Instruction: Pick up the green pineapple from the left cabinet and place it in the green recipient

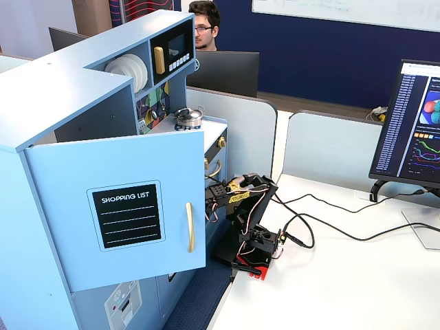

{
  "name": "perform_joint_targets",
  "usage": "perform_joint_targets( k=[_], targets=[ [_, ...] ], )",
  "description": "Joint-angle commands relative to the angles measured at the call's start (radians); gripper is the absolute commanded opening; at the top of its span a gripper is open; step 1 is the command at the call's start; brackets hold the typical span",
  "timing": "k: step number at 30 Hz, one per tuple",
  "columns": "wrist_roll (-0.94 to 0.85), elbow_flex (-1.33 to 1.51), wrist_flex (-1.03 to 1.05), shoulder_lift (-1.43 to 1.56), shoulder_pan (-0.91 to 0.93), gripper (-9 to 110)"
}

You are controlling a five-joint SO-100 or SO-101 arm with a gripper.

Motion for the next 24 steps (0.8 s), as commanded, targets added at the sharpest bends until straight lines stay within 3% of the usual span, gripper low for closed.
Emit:
perform_joint_targets(
  k=[1,24],
  targets=[
    [0.017,-0.124,-0.074,-0.078,0.028,34],
    [0.095,-0.368,-0.087,-0.347,0.094,40]
  ],
)
